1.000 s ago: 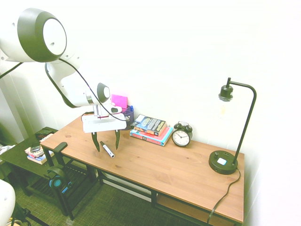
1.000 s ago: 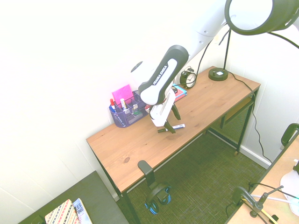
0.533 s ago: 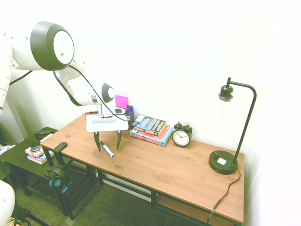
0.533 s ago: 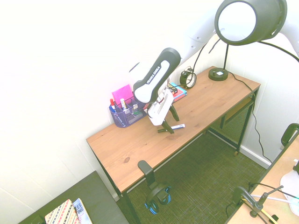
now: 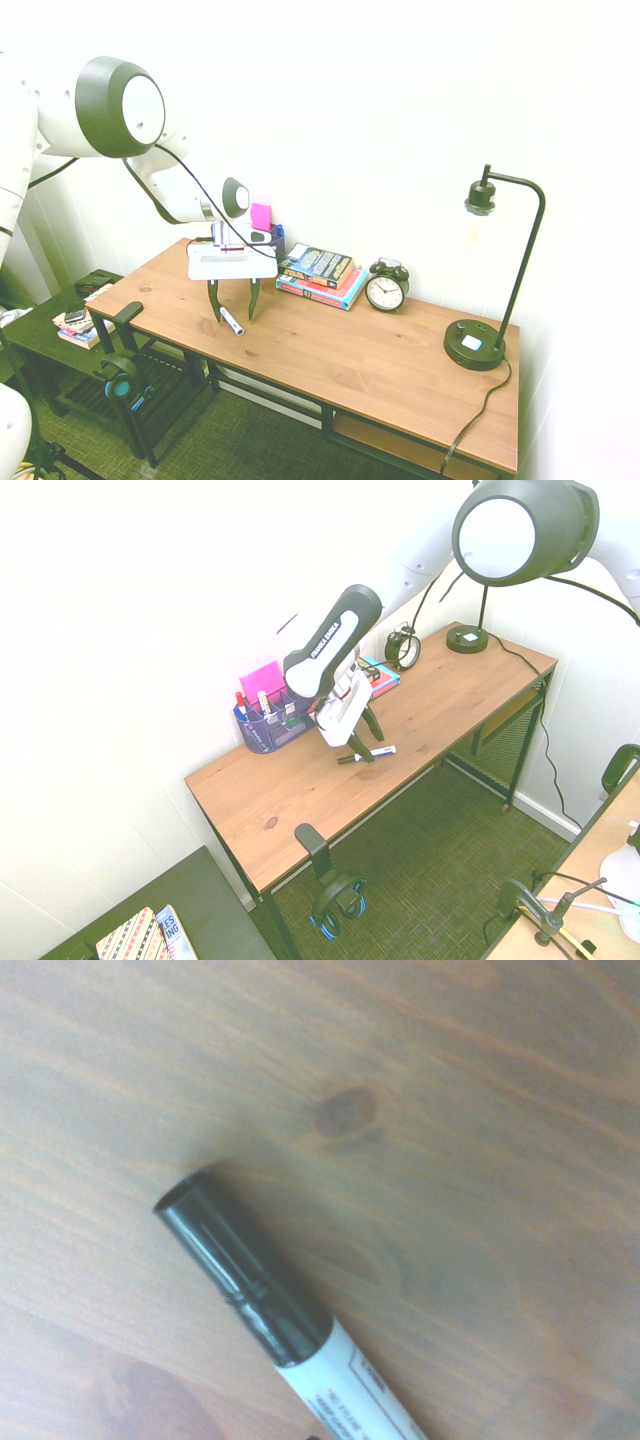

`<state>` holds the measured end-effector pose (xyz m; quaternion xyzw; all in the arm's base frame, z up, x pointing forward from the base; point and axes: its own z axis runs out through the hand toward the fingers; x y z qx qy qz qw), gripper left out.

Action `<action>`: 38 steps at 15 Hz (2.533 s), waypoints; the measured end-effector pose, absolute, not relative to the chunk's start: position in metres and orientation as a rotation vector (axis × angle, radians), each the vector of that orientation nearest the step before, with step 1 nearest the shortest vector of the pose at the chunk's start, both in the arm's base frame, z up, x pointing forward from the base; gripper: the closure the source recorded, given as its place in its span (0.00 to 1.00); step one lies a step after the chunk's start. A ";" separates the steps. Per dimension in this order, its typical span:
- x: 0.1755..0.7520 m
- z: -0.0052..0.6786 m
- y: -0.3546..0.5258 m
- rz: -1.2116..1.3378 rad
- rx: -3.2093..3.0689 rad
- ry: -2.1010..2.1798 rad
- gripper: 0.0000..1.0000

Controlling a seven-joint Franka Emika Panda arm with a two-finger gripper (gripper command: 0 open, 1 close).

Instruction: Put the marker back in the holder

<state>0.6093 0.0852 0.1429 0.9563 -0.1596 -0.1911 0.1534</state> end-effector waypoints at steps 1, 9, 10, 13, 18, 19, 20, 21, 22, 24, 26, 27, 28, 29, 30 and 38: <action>0.609 0.141 0.084 -0.551 2.740 -0.459 1.00; 0.615 0.138 0.089 -0.571 2.724 -0.455 1.00; 0.615 0.138 0.090 -0.572 2.723 -0.454 1.00; 0.617 0.138 0.086 -0.571 2.718 -0.463 1.00; 0.621 0.142 0.074 -0.536 2.735 -0.477 1.00; 0.621 0.144 0.074 -0.513 2.747 -0.475 1.00; 0.620 0.149 0.074 -0.471 2.767 -0.472 1.00; 0.617 0.156 0.075 -0.409 2.790 -0.479 1.00; 0.611 0.166 0.077 -0.347 2.808 -0.489 1.00; 0.599 0.196 0.091 -0.197 2.840 -0.507 1.00; 0.580 0.237 0.113 -0.043 2.868 -0.533 1.00; 0.572 0.258 0.121 0.021 2.882 -0.558 1.00; 0.567 0.280 0.125 0.079 2.895 -0.592 1.00; 0.568 0.298 0.126 0.142 2.907 -0.636 1.00; 0.571 0.313 0.125 0.205 2.922 -0.677 1.00; 0.616 0.368 0.113 0.785 2.957 -1.147 1.00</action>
